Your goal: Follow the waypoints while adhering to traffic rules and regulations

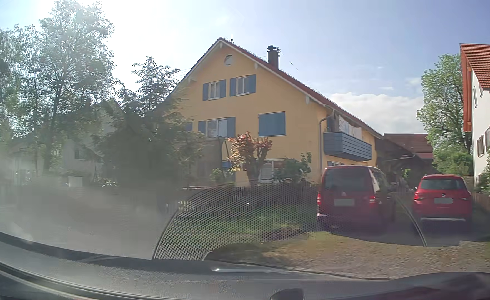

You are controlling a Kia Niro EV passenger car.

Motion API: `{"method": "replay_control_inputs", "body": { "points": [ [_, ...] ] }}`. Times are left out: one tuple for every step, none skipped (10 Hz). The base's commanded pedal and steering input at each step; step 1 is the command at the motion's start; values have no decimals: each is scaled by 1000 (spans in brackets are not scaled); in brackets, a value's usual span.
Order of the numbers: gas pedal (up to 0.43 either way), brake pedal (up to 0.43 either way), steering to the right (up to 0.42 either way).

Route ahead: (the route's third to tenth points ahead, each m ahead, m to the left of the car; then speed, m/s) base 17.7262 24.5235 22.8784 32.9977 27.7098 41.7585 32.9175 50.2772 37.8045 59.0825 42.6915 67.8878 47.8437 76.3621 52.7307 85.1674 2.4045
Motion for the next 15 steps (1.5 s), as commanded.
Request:
{"method": "replay_control_inputs", "body": {
  "points": [
    [130,0,-776],
    [130,0,-762],
    [130,0,-748],
    [130,0,-741],
    [130,0,-727],
    [130,0,-704],
    [118,0,-677],
    [118,0,-652],
    [118,0,-619],
    [118,0,-597],
    [118,0,-572],
    [130,0,-547],
    [130,0,-522],
    [130,0,-482],
    [130,0,-446]
  ]
}}
